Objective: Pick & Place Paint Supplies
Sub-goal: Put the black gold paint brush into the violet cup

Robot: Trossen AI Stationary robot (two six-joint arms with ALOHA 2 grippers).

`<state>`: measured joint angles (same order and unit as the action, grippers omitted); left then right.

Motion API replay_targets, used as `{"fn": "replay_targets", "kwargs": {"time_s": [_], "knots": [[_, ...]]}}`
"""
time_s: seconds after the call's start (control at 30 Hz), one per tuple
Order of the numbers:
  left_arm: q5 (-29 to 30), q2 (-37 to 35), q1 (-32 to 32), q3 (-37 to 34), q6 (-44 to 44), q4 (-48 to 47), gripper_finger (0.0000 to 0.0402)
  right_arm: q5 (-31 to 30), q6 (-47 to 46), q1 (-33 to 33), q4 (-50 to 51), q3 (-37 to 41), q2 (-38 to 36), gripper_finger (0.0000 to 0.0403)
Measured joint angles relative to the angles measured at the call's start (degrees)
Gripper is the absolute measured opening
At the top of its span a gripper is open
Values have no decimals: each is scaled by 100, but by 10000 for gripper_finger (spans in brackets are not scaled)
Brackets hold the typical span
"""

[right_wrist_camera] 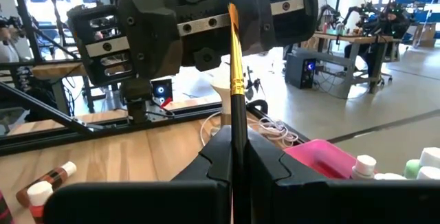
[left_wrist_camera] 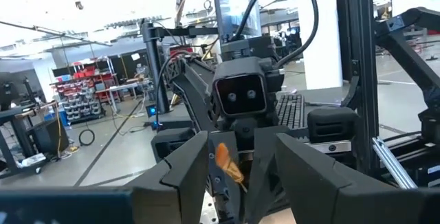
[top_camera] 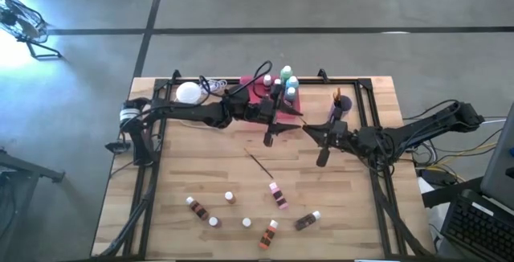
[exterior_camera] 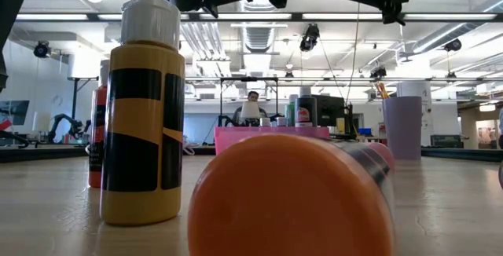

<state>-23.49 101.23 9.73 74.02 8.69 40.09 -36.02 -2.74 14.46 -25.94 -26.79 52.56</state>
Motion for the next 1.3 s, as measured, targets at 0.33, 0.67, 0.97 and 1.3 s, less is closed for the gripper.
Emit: {"fn": "replay_targets", "kwargs": {"time_s": [0.33, 0.67, 0.97, 1.3], "knots": [[-6, 59, -50, 35, 186, 0, 164, 3, -5, 0, -14, 0, 1, 13], [6, 59, -47, 35, 189, 85, 82, 32, -7, 0, -8, 0, 1, 13], [52, 59, -47, 35, 218, 81, 8, 73, -15, 2, 1, 0, 3, 13], [87, -41, -17, 251, 276, -994, 3, 24, -336, 0, 247, 2, 3, 17]]}}
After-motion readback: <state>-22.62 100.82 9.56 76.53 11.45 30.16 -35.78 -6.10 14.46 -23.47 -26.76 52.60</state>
